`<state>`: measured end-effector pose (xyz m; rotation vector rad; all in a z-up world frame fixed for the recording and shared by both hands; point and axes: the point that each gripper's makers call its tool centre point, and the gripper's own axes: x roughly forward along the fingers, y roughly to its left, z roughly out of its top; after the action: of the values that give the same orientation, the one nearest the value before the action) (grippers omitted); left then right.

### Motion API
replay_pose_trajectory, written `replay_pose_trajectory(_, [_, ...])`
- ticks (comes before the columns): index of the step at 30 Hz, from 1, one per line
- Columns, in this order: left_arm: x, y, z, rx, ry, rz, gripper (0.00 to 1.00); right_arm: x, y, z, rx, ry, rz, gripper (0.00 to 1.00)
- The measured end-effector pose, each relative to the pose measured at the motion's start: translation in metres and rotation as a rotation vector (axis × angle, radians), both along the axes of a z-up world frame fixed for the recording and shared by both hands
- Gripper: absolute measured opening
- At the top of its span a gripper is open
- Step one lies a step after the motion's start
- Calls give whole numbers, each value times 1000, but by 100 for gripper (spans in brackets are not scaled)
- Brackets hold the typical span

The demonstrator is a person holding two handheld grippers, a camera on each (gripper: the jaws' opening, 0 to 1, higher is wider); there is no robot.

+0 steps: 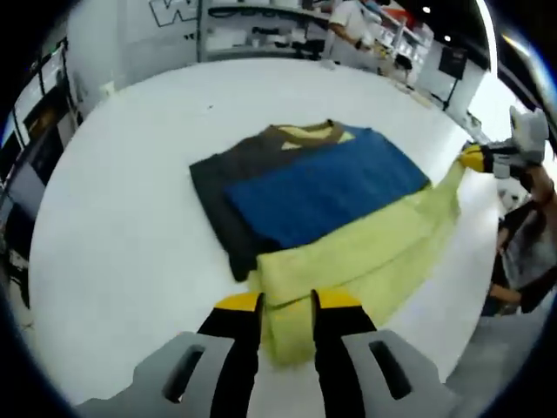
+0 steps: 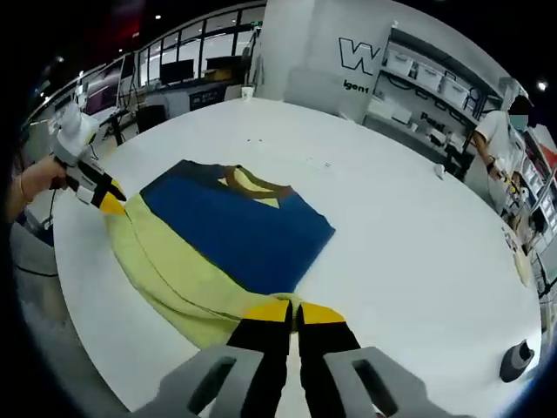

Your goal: Fold the garment on the visible template until the final outline fits inside the template.

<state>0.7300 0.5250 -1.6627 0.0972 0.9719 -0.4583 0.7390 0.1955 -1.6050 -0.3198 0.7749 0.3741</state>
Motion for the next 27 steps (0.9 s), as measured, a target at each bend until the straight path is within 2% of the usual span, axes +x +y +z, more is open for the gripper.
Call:
replay_pose_trajectory(1, [1,2,-3,17,3,2,24,0,0,-1,0,0,1,0])
replay_pose_trajectory(6, [4,4,-12,-10,33,16,15,-3,-1,-3,-1,5,1,0])
replay_pose_trajectory(12, [-1,2,-14,-2,43,8,6,-1,0,-5,0,8,-4,0])
replay_pose_trajectory(17, [-4,1,-13,-12,49,13,5,0,1,-4,5,7,-6,0])
replay_pose_trajectory(24, [-4,2,0,-43,31,37,4,0,1,0,10,7,-1,0])
replay_pose_trajectory(27, [2,5,13,-79,-12,57,4,-1,1,8,26,-17,-5,0])
